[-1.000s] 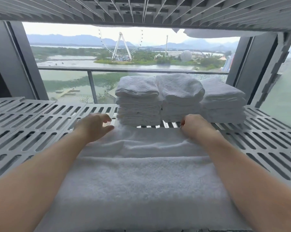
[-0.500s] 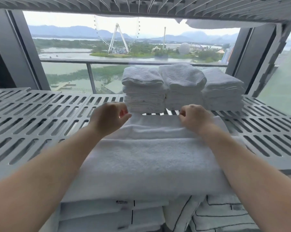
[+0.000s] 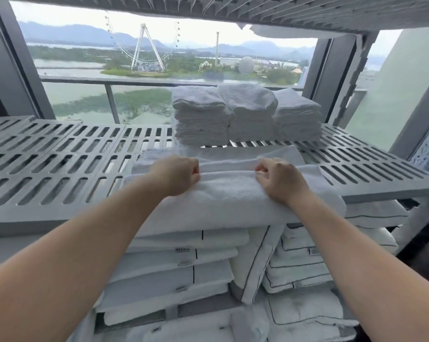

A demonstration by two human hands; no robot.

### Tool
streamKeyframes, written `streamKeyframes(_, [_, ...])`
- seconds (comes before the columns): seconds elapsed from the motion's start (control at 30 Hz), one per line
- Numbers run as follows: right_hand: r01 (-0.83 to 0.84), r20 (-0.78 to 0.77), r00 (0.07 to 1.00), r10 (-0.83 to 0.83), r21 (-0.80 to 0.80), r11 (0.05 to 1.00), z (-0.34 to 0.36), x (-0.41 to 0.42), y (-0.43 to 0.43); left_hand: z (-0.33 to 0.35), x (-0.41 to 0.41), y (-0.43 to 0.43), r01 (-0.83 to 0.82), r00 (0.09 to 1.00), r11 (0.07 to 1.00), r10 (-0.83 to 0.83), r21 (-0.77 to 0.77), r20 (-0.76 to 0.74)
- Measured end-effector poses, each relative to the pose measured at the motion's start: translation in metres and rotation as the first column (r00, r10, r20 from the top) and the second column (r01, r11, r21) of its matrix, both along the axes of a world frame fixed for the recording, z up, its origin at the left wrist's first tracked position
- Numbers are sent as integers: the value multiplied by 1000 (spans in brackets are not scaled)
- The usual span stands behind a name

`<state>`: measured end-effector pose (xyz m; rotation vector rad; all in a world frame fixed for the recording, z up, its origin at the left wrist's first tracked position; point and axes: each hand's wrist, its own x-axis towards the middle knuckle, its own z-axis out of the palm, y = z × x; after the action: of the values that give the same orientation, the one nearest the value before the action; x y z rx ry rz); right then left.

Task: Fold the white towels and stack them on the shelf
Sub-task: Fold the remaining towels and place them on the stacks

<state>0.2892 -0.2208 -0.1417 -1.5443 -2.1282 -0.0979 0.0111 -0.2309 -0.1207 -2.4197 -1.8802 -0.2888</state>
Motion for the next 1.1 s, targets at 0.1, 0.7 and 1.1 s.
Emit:
streamKeyframes(0.1, [-35,-57,998,42,105,994,-5,7,-12,-10,1,-19,-28,999,982,24,188,25])
streamKeyframes(0.7, [22,-4,1000,-22,384,923,-36,8,-41,8,26,-52,-166,986,980,162,-109,-41])
streamKeyframes(1.1, [125,49,992,-115,-305,944,14,11,24,16,22,-17,-75,997,968,77,-241,0])
